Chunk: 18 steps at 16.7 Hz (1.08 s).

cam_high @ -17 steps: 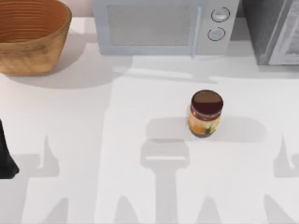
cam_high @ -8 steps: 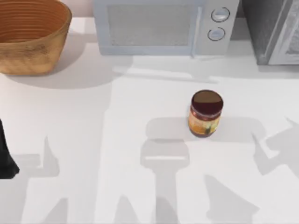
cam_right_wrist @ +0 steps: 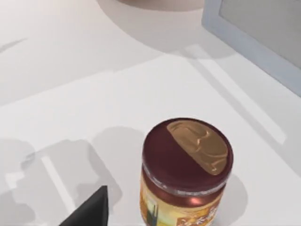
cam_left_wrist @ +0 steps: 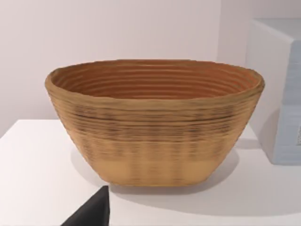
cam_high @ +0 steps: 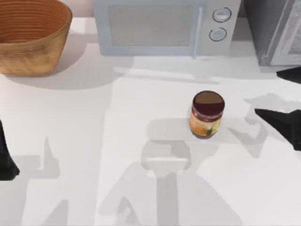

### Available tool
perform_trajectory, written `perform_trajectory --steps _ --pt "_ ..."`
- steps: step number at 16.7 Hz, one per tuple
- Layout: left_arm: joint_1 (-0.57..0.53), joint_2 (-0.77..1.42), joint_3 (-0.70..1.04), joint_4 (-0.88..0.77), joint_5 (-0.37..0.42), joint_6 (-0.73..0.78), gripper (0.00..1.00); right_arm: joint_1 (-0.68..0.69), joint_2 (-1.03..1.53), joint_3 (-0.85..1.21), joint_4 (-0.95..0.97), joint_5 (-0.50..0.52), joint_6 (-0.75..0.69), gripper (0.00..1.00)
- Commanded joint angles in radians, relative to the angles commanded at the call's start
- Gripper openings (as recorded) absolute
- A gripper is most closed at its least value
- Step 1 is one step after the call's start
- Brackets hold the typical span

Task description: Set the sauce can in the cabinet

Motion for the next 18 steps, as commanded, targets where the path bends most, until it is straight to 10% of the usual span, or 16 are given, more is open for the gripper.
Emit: perform_trajectory --steps 10,18 --pt "0.000 0.000 0.000 0.000 0.000 0.000 1.00 0.003 0.863 0.419 0.001 -0.498 -0.498 1.00" --pt "0.000 0.000 0.000 0.000 0.000 0.000 1.00 0.017 1.050 0.511 -0.002 -0.605 -0.613 1.00"
